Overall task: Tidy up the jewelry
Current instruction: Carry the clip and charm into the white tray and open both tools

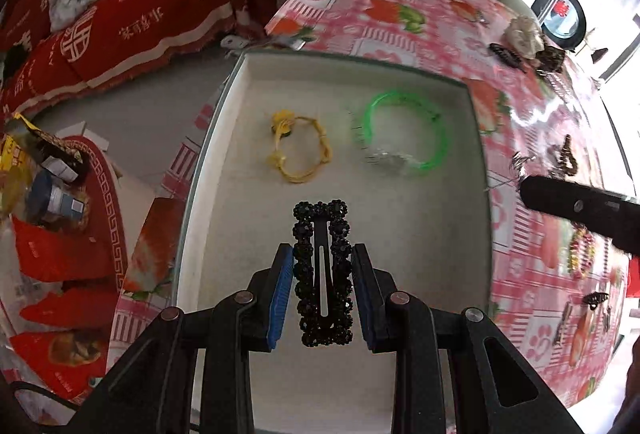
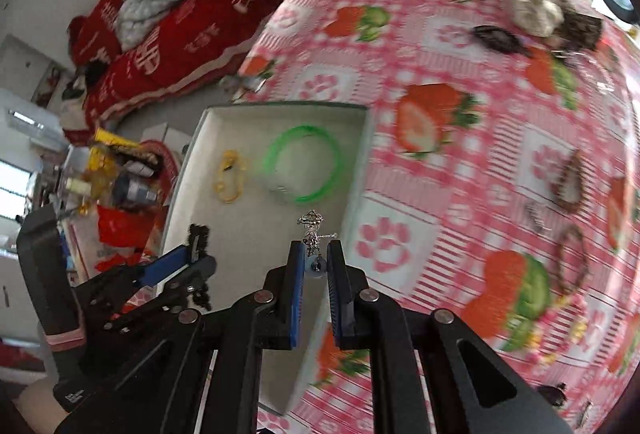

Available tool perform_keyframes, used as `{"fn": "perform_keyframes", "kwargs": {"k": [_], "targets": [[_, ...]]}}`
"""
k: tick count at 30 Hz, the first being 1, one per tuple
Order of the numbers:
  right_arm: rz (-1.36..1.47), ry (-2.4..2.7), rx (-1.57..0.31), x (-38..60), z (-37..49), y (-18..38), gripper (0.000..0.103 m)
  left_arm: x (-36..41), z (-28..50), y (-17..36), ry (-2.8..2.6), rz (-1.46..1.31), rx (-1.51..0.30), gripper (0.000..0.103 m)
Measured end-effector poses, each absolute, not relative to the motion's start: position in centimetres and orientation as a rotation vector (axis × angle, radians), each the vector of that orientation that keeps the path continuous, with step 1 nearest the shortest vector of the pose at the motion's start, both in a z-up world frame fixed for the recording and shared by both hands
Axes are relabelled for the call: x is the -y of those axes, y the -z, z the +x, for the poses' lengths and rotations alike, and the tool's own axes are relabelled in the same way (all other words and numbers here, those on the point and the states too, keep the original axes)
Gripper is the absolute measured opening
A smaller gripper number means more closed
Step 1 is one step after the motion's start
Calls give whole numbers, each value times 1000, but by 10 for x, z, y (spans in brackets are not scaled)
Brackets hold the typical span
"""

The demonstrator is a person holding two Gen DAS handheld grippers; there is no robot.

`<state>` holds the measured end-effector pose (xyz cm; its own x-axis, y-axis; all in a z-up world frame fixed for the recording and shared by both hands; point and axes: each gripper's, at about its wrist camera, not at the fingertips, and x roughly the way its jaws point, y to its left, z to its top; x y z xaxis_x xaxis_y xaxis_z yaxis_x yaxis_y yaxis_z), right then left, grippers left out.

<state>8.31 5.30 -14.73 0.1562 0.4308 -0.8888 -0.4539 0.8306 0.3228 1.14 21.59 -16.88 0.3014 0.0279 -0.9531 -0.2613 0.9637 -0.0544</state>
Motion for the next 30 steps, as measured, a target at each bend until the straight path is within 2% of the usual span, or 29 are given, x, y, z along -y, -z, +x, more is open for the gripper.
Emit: {"fn": "perform_keyframes", "kwargs": {"k": [7, 16, 30], "targets": [[-63, -655, -1332, -89, 84, 182, 12, -227, 24, 195, -191, -216, -1295, 36], [-104, -633, -1377, -109, 92, 214, 12, -240, 42, 203, -201, -217, -1287, 36], [-145, -605, -1344, -123, 110, 218, 12, -245, 61, 203, -225, -177, -1250, 37]]}}
